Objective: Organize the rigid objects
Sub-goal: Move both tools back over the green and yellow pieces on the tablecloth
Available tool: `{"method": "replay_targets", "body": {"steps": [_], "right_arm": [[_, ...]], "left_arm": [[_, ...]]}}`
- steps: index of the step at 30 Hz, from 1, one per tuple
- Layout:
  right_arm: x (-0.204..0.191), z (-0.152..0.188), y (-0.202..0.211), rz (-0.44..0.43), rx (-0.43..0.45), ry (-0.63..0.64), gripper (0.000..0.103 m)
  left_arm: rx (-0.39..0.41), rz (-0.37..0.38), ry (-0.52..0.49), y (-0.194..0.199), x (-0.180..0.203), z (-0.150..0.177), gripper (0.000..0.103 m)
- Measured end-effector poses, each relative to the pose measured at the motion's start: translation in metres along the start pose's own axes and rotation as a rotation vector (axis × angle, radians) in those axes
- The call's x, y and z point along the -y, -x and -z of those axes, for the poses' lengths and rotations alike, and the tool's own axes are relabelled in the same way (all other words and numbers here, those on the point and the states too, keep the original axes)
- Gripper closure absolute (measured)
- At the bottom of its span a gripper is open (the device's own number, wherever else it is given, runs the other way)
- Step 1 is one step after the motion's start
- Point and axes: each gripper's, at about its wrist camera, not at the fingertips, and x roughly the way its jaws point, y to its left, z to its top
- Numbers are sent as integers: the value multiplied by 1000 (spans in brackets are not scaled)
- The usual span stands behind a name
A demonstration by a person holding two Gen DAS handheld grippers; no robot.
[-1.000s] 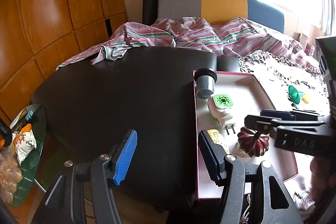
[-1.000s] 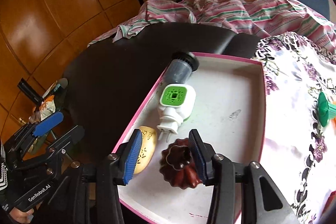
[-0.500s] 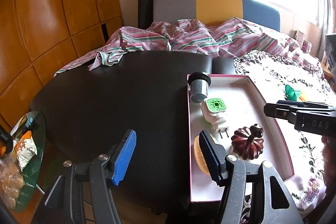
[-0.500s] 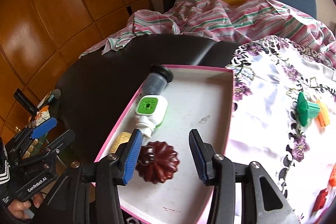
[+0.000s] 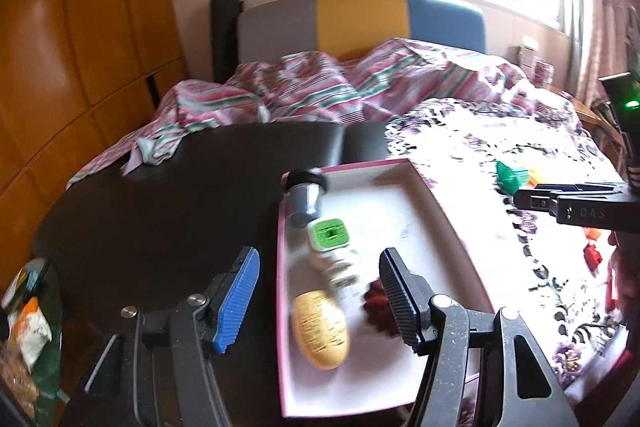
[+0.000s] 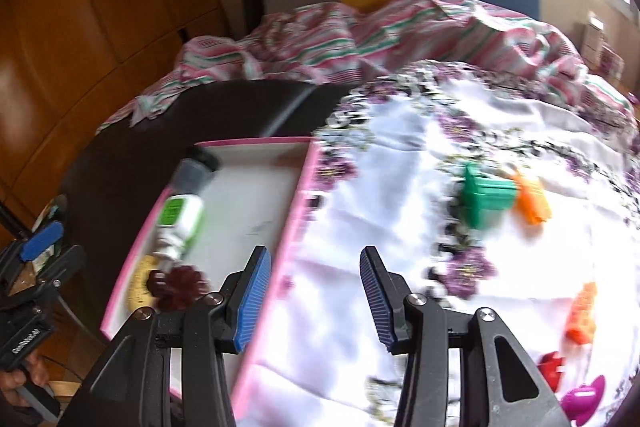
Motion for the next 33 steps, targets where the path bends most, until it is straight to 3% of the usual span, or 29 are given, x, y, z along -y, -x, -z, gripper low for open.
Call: {"method": "replay_targets", "body": {"steps": [11,14,19,33], "right_arm": [[113,5,20,198,14,-166,56],[144,12,25,246,33,-251,56],[190,25,31,250,43,-458,56],[219,35,43,261,63,-591,56]], "left_arm": [[18,104,-119,-11,66,-24,40],[19,125,-153,-15,85,-29,40],[9,164,-199,-22,113,-35,40],[0,256,-310,-43,186,-48,40]]}}
